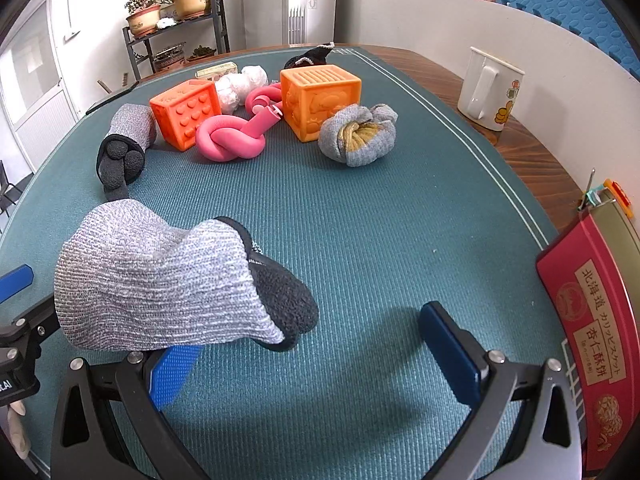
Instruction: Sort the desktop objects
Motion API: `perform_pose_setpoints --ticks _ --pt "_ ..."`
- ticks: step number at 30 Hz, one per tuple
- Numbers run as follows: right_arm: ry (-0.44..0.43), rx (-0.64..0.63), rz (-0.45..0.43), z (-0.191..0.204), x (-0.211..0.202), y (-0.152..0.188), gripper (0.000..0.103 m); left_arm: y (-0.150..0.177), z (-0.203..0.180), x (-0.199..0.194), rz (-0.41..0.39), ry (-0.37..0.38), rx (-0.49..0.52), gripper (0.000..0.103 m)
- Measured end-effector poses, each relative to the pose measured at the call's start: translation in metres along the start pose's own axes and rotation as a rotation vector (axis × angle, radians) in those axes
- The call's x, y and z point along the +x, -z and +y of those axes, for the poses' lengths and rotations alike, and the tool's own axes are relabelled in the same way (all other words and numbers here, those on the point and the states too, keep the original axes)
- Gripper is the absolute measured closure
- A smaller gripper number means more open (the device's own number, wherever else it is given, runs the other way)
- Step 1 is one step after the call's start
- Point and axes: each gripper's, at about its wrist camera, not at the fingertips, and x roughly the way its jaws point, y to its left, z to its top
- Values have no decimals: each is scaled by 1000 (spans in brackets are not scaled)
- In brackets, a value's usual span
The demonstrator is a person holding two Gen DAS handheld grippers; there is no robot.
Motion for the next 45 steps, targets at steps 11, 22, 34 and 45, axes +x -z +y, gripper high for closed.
perform_pose_setpoints --ticks 11,22,34,45 --pt "0 0 0 0 0 0 0 1 1 14 18 -33 5 0" --pt "2 2 0 -1 1 0 0 0 -1 18 18 -47 14 0" --pt "-41 9 -12 -3 -4 2 0 -1 -1 19 18 -48 17 0" --pt "-181 -48 -56 10 -25 12 0 0 -1 19 18 -48 16 0"
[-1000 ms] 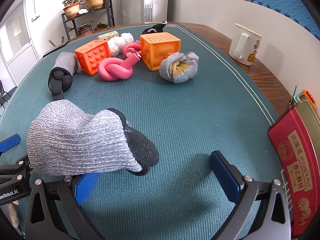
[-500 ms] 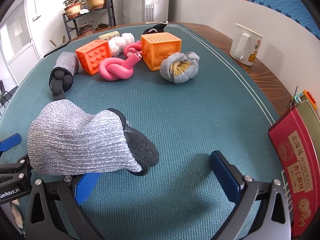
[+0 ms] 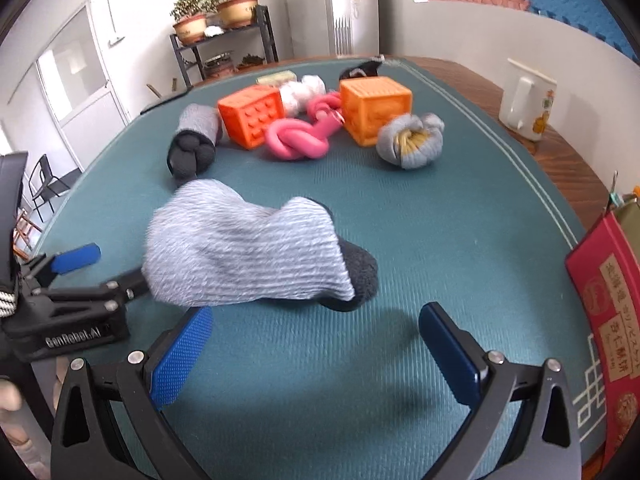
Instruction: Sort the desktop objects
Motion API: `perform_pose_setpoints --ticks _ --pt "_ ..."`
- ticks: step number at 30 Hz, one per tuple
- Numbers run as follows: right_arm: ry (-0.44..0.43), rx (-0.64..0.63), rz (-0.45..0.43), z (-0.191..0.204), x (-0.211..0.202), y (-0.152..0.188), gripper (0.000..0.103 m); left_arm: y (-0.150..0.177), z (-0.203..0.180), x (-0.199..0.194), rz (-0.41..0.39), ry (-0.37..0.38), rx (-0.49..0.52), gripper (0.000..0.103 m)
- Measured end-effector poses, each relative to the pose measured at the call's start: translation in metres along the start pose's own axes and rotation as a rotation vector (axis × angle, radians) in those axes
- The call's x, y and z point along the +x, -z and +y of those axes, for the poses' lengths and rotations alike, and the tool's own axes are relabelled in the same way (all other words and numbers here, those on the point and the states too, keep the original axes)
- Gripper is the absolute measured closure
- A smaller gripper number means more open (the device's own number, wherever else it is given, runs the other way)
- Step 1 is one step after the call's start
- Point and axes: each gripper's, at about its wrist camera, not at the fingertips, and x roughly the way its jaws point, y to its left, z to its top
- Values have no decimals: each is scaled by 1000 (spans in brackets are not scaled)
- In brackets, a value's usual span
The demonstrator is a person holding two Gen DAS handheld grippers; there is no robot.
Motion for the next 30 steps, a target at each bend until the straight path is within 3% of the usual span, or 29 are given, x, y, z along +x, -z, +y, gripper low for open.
perform_pose_setpoints --ticks 10,18,21,25,30 --pt "-23 -113 -108 27 -12 -25 0 1 0 0 0 0 0 0" --pt "-2 -198 -108 36 -7 -34 0 1 0 0 0 1 0 0" --pt "15 -195 -79 35 -3 -33 0 1 0 0 0 1 0 0" --pt "-44 -129 -28 25 -1 -31 0 1 1 0 0 1 0 0" --pt "-114 -99 -59 14 -16 -29 0 1 0 0 0 1 1 0"
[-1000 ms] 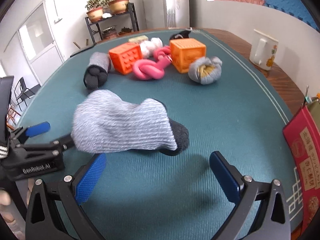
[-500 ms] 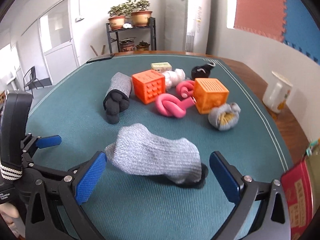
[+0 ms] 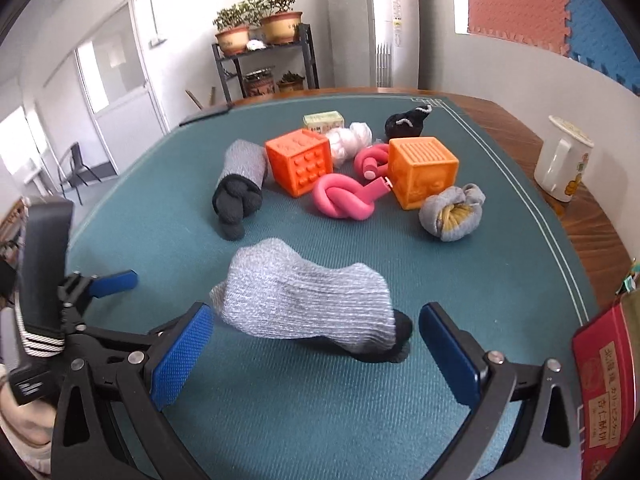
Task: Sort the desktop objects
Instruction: 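Grasp the grey sock with the right tool, then grasp the grey-and-black glove with the left tool while the right tool holds the sock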
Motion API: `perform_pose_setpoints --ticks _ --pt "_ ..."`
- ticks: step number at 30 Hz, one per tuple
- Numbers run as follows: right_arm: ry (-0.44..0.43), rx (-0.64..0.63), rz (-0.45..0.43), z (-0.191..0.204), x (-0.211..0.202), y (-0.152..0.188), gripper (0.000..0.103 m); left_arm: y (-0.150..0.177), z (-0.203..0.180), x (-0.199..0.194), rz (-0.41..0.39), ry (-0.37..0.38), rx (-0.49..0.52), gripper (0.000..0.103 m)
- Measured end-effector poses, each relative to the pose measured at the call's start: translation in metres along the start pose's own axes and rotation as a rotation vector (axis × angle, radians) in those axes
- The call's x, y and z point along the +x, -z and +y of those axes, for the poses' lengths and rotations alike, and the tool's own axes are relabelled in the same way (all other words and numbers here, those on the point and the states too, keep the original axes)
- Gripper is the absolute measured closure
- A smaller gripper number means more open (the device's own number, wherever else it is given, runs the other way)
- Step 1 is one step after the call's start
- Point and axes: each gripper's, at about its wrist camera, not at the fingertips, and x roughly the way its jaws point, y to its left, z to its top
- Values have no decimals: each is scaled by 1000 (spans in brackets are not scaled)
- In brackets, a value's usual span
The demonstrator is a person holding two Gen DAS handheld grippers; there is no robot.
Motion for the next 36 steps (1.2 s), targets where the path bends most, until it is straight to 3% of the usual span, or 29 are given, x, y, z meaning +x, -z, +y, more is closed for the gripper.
perform_pose_setpoints --ticks 5,9,14,18,19,22,25,30,36 --pt "-25 -3 -16 -9 -6 2 0 0 0 0 0 0 0 0" --pt "34 -135 -64 4 -7 -2 0 0 0 0 0 0 0 0" --pt "5 -201 -29 10 15 -10 1 0 0 0 0 0 0 0" --pt "-56 -155 30 4 35 -7 16 0 0 0 0 2 -1 0" --pt "-58 -143 21 3 34 -7 25 0 1 0 0 3 -1 0" --pt "-81 -105 -7 1 29 -6 38 0 3 -1 -2 13 -6 0" --pt "-92 -60 -34 -5 25 -4 45 -4 12 -4 -16 58 -44 0" --pt "-90 35 -77 -23 16 -5 46 -22 25 -13 -18 58 -113 0" --pt "-74 113 -99 -36 9 -4 46 -66 16 -13 -38 19 -82 0"
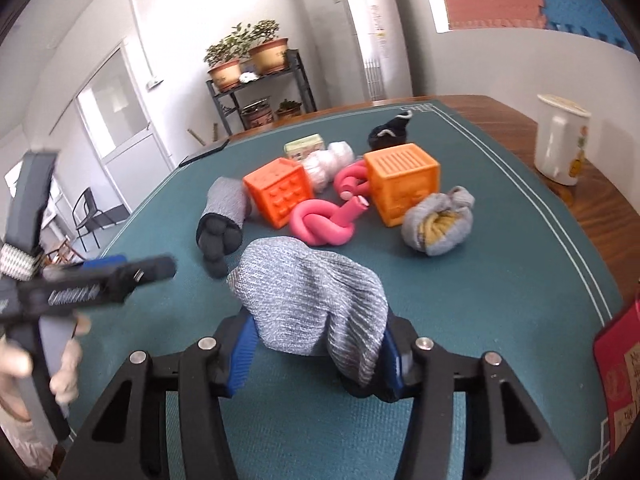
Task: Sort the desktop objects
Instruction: 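Grasp the grey-and-black glove with the left tool while the right tool holds the sock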
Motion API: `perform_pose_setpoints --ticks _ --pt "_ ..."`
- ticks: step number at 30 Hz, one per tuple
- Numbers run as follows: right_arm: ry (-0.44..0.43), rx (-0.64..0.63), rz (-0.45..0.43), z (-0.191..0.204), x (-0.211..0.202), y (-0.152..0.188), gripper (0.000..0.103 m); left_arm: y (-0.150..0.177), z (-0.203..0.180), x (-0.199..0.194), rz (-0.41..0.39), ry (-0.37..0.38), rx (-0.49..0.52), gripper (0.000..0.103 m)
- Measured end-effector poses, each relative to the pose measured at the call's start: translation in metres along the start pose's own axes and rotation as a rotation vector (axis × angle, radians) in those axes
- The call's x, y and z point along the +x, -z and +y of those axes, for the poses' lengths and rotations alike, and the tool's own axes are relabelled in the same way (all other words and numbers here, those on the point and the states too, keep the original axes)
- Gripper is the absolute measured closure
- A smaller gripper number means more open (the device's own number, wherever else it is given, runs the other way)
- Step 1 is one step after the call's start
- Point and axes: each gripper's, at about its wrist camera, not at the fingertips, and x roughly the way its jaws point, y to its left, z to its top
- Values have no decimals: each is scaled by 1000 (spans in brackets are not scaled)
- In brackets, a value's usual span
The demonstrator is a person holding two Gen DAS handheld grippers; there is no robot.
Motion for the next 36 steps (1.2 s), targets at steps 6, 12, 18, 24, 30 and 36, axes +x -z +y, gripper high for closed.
perform_pose_setpoints --ticks 6,12,18,24,30,36 --pt "11 18 -8 -4 -4 2 46 -31 -11 27 26 0 -30 0" --pt "25 4 -2 -1 -3 4 45 -40 -5 53 36 -31 -79 0" --pt "45 -1 3 -1 0 5 45 -31 1 66 31 66 -89 39" --pt "60 14 -7 -5 1 4 45 -25 -11 55 -23 74 -13 55" --pt "63 29 -35 -8 -4 4 45 -28 -3 49 -37 112 -33 61" --pt "91 51 -96 -12 -16 3 45 -28 -12 25 -77 160 -17 61"
